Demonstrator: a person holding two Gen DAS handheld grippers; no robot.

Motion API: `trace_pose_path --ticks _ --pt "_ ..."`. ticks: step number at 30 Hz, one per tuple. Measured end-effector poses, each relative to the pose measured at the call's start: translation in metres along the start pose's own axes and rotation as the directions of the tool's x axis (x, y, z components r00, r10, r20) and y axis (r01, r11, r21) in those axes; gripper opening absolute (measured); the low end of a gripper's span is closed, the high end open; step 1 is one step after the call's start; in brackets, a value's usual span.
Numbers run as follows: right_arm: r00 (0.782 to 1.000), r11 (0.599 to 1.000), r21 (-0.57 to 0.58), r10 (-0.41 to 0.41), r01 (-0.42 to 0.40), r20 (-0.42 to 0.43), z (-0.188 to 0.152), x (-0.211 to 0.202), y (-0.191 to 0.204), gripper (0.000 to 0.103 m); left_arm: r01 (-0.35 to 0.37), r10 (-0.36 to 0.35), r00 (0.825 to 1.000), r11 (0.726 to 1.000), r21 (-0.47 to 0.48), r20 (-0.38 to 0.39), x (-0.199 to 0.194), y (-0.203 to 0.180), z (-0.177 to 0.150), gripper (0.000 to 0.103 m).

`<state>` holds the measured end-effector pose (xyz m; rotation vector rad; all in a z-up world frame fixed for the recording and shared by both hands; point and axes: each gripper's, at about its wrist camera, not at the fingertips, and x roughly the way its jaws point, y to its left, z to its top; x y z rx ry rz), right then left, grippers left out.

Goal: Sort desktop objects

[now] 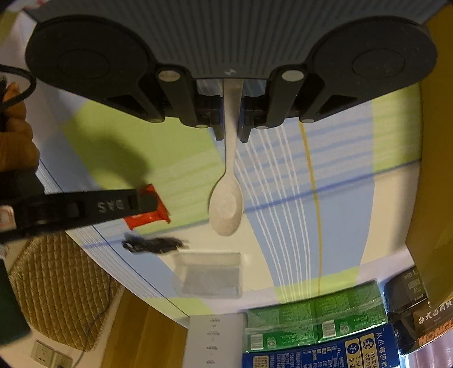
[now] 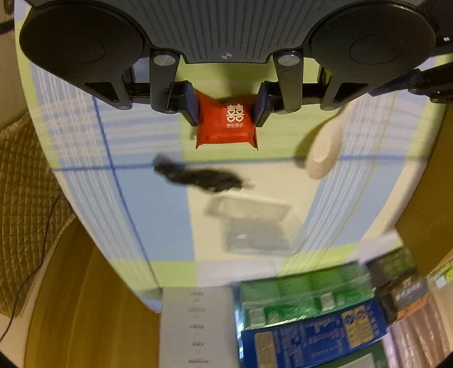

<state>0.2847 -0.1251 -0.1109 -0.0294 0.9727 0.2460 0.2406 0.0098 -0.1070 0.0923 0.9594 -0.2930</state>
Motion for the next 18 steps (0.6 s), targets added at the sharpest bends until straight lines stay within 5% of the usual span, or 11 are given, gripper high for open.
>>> trace_pose_path --ticks 13,16,18 --pt "0.991 0.993 0.014 0.115 -0.115 -0.062 -0.073 -0.064 0.029 0.032 -0.005 0.005 1.000 0.990 -0.143 -0.001 -0.069 0.012 -0.087 0.009" --pt "0.993 0.992 0.042 0.117 -0.117 -0.001 -0.089 -0.072 0.027 0.061 -0.023 0.031 0.998 0.989 -0.146 0.050 -0.078 0.017 -0.098 0.036" --pt "0.995 0.995 0.033 0.091 -0.093 0.042 -0.097 -0.076 0.030 0.069 -0.026 0.038 0.996 0.989 -0.145 0.082 -0.080 0.019 -0.097 0.037"
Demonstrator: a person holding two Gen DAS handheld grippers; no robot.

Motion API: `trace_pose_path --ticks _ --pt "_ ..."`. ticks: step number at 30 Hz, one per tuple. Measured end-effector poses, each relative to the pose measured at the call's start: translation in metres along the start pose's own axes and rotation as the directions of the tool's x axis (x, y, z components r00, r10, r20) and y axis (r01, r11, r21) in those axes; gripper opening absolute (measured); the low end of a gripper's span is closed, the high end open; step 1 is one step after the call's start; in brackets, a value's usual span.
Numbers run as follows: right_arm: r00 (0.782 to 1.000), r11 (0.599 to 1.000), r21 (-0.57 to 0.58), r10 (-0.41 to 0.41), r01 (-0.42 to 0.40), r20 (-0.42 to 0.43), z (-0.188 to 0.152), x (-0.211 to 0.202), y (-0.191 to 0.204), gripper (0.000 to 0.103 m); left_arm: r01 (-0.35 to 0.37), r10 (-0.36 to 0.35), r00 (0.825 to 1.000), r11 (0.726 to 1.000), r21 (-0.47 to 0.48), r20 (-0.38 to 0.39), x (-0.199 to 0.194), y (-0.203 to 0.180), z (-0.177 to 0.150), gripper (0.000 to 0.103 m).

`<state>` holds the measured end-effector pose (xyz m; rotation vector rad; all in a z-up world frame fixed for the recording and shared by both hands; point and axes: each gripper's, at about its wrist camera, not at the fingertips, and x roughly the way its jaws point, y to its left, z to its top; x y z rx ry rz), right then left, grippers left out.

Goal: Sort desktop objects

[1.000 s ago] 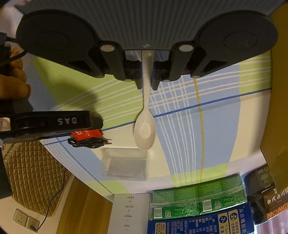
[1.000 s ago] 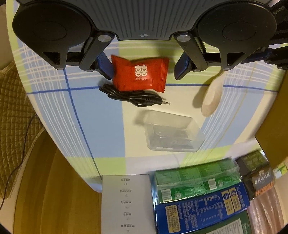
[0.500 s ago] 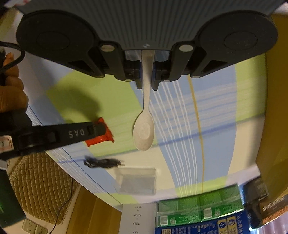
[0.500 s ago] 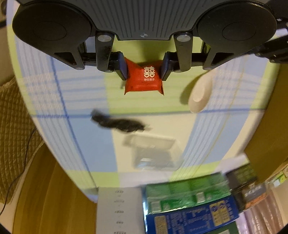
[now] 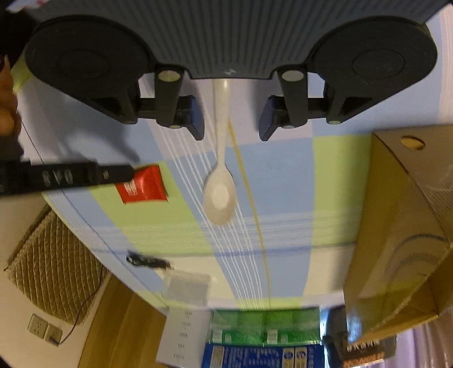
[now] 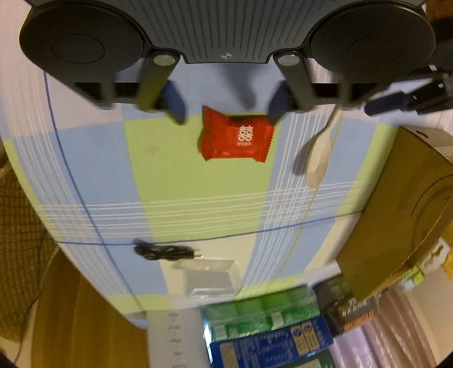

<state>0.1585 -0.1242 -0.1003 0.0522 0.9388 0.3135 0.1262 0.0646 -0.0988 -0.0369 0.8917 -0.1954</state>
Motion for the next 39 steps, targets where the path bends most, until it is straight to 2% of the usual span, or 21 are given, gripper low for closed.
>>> trace_pose_path --ticks 6,13,21,23,24,28,35,39 --pt "0.998 0.998 -0.050 -0.034 0.036 0.049 -0.004 0.005 0.006 0.069 0.010 -0.013 0.999 0.998 0.060 0.050 0.016 0.000 0.016 0.037" --pt "0.994 0.998 -0.023 -0.055 0.058 0.092 -0.001 0.006 0.001 0.069 0.034 -0.044 0.996 0.992 0.123 0.075 0.040 -0.005 0.026 0.037" --pt "0.993 0.997 -0.026 -0.073 0.075 0.090 0.000 0.009 0.000 0.069 0.017 -0.035 0.995 0.982 0.186 0.095 0.059 -0.015 0.032 0.037" --pt "0.993 0.997 -0.024 -0.071 0.073 0.090 0.000 0.009 0.000 0.069 0.014 -0.033 0.994 0.982 0.187 0.100 0.059 -0.015 0.031 0.034" --pt "0.993 0.997 -0.024 -0.070 0.072 0.092 -0.001 0.009 0.000 0.069 0.012 -0.032 0.994 0.981 0.191 0.103 0.059 -0.015 0.030 0.029" --pt "0.993 0.997 -0.032 -0.070 0.074 0.099 -0.001 0.009 0.003 0.069 -0.005 -0.020 0.993 0.976 0.218 0.112 0.057 -0.019 0.028 0.027" --pt "0.992 0.997 -0.041 -0.060 0.065 0.112 -0.001 0.009 0.004 0.069 -0.011 -0.006 0.994 0.986 0.164 0.107 0.049 -0.009 0.029 0.027" --pt "0.992 0.997 -0.057 -0.049 0.056 0.120 -0.001 0.011 0.010 0.069 -0.001 -0.010 0.993 0.996 0.094 0.119 0.041 0.003 0.033 0.027"
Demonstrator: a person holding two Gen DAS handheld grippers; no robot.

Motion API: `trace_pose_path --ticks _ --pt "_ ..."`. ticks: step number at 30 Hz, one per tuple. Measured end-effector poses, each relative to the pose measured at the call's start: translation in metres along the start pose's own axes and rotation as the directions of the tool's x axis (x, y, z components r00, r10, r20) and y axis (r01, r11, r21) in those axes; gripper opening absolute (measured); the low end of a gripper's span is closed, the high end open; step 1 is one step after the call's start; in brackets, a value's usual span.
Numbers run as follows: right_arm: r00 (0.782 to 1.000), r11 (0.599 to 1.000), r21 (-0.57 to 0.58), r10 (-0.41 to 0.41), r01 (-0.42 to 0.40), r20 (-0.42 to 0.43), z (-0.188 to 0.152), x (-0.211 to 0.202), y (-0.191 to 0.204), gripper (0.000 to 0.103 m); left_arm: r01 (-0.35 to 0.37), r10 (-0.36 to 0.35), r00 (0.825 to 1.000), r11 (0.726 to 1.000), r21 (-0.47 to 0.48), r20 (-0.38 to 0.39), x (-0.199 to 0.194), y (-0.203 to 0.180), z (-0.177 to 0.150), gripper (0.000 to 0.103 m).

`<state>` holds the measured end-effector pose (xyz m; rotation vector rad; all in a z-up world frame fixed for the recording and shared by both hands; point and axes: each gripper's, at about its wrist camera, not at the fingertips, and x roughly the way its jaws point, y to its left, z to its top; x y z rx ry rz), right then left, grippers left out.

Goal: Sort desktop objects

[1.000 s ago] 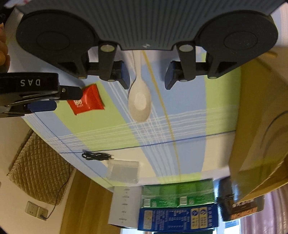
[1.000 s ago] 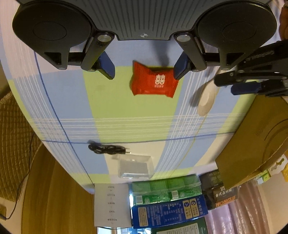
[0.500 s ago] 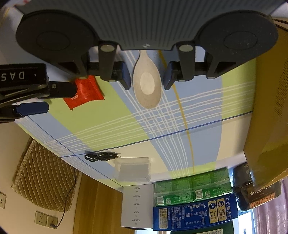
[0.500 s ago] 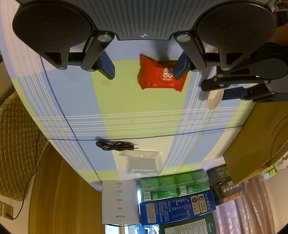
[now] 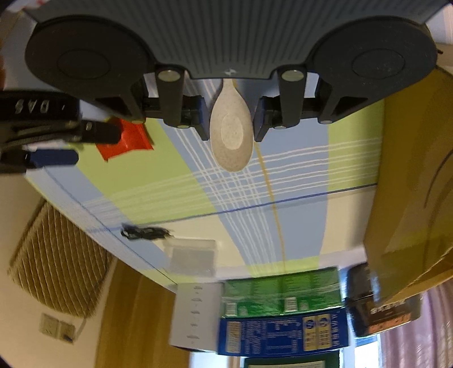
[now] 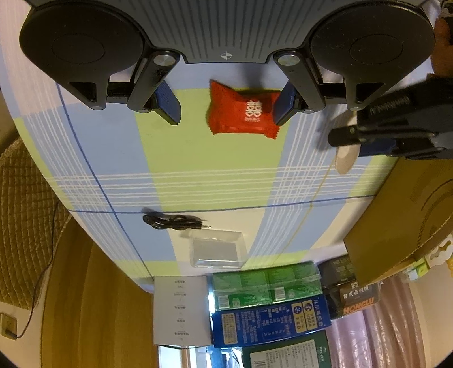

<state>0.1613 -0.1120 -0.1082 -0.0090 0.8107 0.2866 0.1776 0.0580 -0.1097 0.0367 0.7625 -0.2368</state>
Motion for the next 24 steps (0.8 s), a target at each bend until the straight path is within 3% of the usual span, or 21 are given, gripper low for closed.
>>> trace_pose_path --ticks 5,12,19,24 --pt "1.000 1.000 -0.022 -0.007 0.007 0.000 -0.004 0.009 0.012 0.069 -0.008 0.009 1.000 1.000 -0.030 0.017 -0.007 0.005 0.004 0.027" --pt "0.997 0.996 -0.048 -0.074 0.075 0.020 -0.014 0.022 0.029 0.082 -0.001 0.002 1.000 0.999 -0.051 0.020 -0.012 0.010 0.007 0.027" --pt "0.995 0.995 -0.044 -0.090 0.092 0.036 -0.015 0.024 0.033 0.081 0.011 -0.010 1.000 0.998 -0.056 0.020 -0.011 0.010 0.007 0.027" --pt "0.994 0.994 -0.033 -0.103 0.104 0.043 -0.013 0.023 0.028 0.071 0.019 -0.018 1.000 0.998 -0.059 0.019 -0.011 0.008 0.006 0.027"
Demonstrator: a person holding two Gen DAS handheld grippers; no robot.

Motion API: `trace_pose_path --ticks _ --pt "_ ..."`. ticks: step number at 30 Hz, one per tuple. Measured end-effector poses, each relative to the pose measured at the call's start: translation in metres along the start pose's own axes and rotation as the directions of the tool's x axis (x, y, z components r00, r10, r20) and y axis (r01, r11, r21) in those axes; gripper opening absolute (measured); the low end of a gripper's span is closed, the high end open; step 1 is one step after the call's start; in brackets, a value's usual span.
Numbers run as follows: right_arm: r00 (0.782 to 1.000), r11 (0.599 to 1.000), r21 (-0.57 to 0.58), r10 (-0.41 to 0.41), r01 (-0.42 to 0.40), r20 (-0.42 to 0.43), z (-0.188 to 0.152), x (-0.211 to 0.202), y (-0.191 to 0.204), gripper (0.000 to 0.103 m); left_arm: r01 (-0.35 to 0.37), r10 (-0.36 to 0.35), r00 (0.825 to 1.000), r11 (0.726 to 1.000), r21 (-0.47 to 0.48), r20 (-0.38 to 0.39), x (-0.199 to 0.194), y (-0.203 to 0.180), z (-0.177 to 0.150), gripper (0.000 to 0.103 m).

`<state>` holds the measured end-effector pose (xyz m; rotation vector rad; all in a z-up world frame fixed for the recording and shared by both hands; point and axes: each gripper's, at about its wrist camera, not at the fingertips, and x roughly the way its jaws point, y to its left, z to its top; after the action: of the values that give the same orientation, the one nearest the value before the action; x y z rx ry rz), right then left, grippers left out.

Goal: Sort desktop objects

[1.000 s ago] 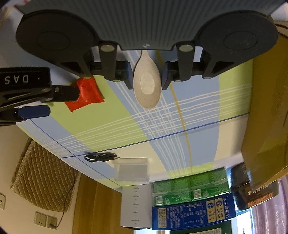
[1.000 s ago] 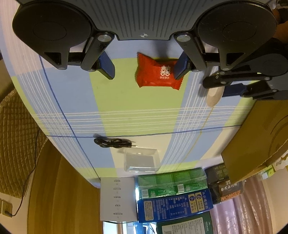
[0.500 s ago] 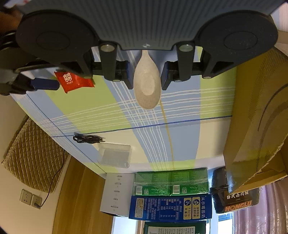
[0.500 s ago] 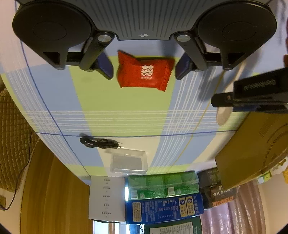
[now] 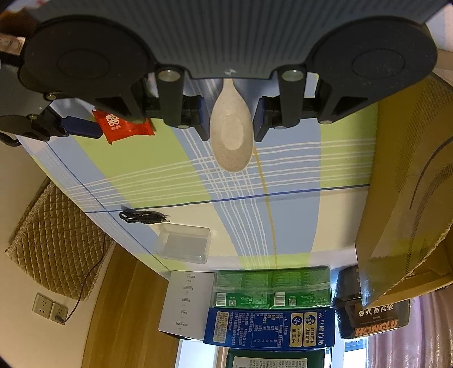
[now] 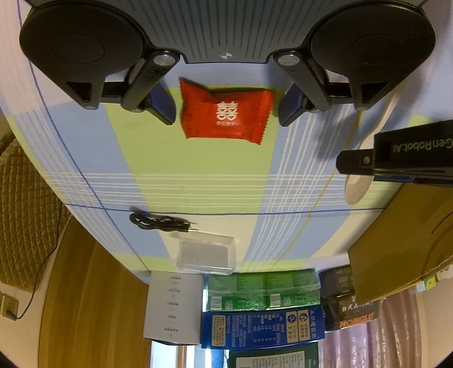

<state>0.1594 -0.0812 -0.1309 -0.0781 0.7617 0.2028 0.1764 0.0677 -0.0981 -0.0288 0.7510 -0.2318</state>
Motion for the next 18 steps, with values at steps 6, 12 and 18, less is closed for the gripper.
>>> trace_pose_path --ticks 6,12,18 --pt "1.000 1.000 -0.017 0.003 -0.003 0.004 -0.0005 -0.0024 0.0020 0.057 0.006 -0.006 1.000 1.000 0.001 -0.002 0.0007 -0.0014 -0.0004 0.027" --pt "1.000 1.000 -0.017 0.010 -0.010 0.012 -0.0012 -0.0049 0.0012 0.042 0.010 -0.010 1.000 1.000 0.002 -0.003 0.0009 -0.0021 0.0000 0.027" --pt "1.000 1.000 0.017 0.023 -0.023 0.018 -0.0001 -0.0063 -0.0038 0.038 0.015 -0.015 1.000 1.000 0.004 -0.004 0.0012 -0.0034 -0.0001 0.027"
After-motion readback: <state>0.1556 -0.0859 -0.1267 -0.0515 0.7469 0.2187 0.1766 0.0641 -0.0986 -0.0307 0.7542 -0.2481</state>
